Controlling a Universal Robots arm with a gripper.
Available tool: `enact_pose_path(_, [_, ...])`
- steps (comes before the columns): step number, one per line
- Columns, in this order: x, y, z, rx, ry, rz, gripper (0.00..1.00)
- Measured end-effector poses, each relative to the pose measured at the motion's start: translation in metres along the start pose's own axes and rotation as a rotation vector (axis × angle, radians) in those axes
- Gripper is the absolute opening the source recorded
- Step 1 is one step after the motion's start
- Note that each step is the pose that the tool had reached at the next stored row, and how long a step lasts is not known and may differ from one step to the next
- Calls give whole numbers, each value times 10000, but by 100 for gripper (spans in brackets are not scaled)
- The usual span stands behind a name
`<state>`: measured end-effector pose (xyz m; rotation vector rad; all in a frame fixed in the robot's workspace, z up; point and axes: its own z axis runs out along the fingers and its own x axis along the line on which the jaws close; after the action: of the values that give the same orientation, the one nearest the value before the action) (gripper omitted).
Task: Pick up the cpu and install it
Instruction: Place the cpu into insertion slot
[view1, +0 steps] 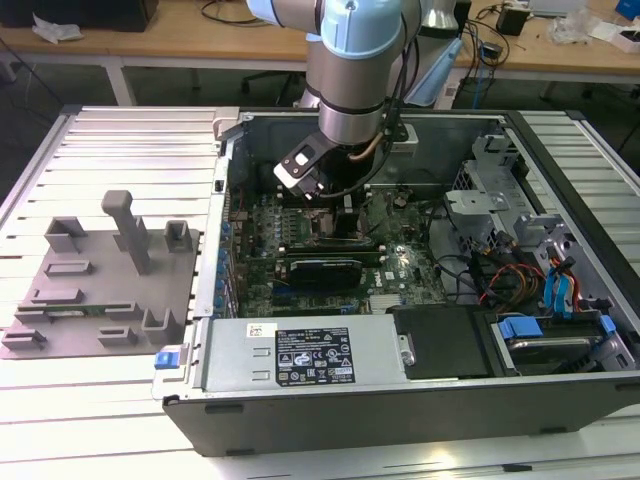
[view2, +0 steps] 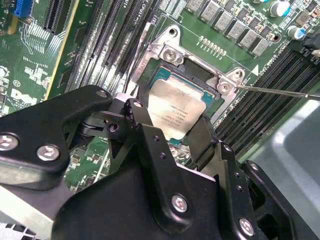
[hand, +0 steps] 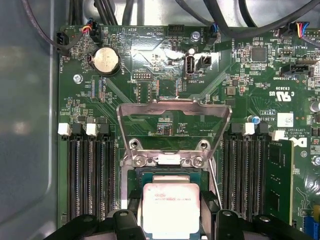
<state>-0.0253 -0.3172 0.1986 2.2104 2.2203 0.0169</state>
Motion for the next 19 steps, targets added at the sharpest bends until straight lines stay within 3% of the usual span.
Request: enact_pose_path(19, [0,0,20,1,-1,0,55])
